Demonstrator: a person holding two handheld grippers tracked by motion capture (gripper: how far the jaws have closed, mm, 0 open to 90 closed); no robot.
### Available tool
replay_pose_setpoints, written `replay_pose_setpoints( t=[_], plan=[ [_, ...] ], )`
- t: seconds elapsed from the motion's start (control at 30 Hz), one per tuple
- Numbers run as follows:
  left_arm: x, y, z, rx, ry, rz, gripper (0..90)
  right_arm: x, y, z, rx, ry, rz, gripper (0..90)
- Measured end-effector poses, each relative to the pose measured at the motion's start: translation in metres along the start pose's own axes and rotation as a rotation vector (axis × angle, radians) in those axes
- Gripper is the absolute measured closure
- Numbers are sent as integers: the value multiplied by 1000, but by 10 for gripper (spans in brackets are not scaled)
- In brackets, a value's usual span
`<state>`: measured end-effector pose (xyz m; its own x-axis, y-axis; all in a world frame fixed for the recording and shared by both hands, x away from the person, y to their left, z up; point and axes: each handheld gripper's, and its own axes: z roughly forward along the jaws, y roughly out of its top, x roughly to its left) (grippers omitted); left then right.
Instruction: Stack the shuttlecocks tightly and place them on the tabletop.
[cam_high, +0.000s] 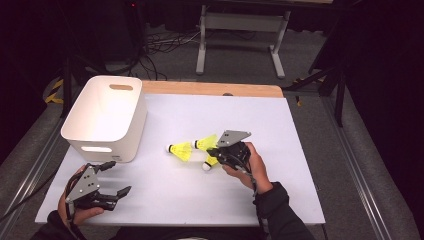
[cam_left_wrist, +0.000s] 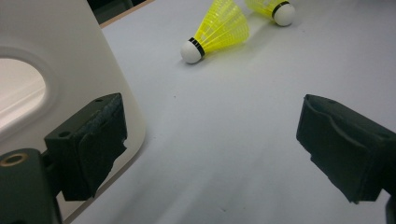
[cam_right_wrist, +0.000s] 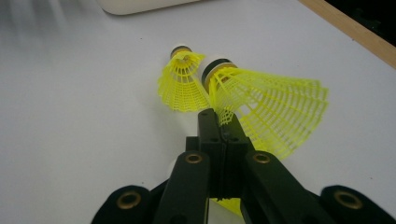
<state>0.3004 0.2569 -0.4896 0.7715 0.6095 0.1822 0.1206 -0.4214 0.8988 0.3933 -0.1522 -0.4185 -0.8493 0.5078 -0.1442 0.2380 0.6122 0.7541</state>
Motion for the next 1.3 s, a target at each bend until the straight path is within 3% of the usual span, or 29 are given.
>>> replay_pose_setpoints(
  t=[0.3,0.73,1.07,1.3],
  plan=[
    [0,0,0,-3,-1,-2,94,4,12,17,65,8,-14,900],
    [-1,1,-1,-5,0,0,95,14,37,18,194,-49,-111,900],
    [0,0,0,-4,-3,-4,95,10,42,7,211,-79,-133,900],
    [-1,1,1,0,-7,-2,96,13,46,8,239,-69,-169,900]
  ],
)
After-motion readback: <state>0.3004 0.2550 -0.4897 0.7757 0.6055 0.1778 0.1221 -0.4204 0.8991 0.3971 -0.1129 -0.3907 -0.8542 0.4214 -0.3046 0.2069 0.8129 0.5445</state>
